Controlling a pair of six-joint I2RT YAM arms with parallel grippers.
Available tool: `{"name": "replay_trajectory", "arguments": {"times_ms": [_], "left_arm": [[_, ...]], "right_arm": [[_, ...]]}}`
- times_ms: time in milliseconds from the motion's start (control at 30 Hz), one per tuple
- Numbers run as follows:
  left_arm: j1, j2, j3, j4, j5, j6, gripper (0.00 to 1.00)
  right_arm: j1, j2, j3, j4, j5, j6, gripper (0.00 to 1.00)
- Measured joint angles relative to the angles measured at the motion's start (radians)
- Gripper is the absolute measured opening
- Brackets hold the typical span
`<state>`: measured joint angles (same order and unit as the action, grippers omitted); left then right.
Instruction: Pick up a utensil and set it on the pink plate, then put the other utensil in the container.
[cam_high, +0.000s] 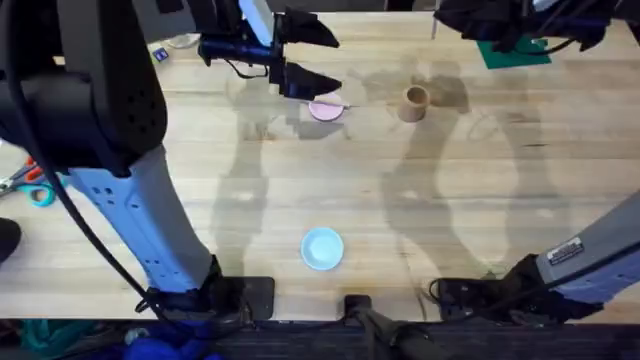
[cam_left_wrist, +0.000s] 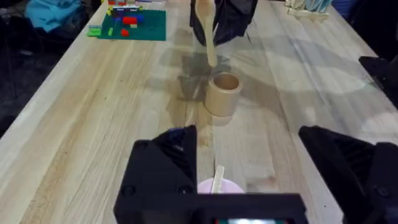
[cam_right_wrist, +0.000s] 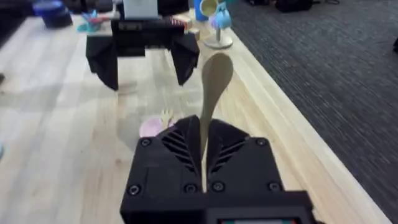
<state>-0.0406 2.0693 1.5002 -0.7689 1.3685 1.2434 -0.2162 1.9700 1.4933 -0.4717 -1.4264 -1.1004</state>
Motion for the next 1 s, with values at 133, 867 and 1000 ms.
{"name": "replay_trajectory", "arguments": {"times_ms": [133, 867, 1000], "left_arm": [[0.0, 0.0, 0.0, 0.0, 0.0, -0.003, 0.993], [0.0, 0.0, 0.0, 0.0, 0.0, -0.003, 0.993], [0.0, 0.0, 0.0, 0.0, 0.0, -0.003, 0.993]], "right_arm": [[-0.003, 0.046, -0.001, 0.0, -0.01, -0.055, 0.033], [-0.003, 0.12, -0.104, -0.024, -0.018, -0.21, 0.032], [-0.003, 0.129, -0.108, -0.062, -0.012, -0.222, 0.032]]}}
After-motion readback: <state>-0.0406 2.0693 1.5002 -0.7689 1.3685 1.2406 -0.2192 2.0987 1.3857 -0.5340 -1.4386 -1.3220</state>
